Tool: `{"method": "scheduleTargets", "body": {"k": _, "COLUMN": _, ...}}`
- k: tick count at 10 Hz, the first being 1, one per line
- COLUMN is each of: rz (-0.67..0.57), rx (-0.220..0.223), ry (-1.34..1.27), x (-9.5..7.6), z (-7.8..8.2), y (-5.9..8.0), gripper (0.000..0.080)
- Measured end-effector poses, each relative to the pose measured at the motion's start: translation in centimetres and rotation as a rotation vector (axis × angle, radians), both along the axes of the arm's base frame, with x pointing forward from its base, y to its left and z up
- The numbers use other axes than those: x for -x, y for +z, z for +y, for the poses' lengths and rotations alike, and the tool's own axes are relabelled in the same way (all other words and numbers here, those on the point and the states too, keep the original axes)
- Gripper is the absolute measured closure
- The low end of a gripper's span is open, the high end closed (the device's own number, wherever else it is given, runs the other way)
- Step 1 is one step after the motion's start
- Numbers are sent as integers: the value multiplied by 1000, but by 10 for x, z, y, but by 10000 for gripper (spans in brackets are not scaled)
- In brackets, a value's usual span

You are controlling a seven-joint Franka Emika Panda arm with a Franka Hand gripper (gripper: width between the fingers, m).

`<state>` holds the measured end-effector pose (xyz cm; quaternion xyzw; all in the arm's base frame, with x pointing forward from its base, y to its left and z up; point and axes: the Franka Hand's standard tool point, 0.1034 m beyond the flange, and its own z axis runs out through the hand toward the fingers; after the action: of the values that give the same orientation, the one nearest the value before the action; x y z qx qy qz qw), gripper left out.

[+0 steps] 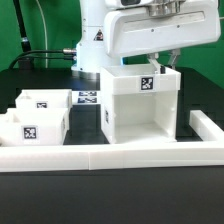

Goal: Assemble drawer

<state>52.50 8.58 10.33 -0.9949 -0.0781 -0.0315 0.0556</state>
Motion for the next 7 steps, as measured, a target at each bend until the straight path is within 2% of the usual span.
{"method": "scheduleTargets", "body": {"k": 4, "rz": 0, "rx": -2, "ry": -34, "x": -1, "z": 0, "y": 1, "gripper": 758}}
{"method": "scheduleTargets", "body": {"k": 7, "rz": -6, "rx": -25, "ry": -313, "x": -8, "z": 5, "y": -2, "gripper": 757}}
